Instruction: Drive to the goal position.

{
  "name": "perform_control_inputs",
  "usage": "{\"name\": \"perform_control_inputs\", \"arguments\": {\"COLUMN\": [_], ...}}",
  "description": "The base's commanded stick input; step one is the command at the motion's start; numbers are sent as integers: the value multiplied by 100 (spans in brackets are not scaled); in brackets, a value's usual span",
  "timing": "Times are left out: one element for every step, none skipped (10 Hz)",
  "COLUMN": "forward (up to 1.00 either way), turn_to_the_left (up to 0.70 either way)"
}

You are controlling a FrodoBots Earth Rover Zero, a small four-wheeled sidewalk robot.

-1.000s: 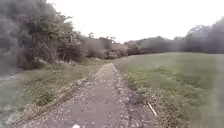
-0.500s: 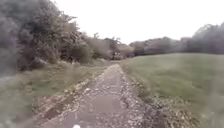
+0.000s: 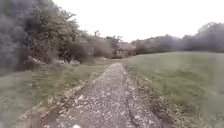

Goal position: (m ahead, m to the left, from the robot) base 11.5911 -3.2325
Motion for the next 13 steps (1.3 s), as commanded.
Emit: {"name": "perform_control_inputs", "arguments": {"forward": [100, 100, 100, 100, 100, 100, 100, 100, 100, 100, 100, 100, 100], "turn_to_the_left": [-13, -29, 0, 0, 0, 0, 0, 0, 0, -27, -35, -17, -7]}}
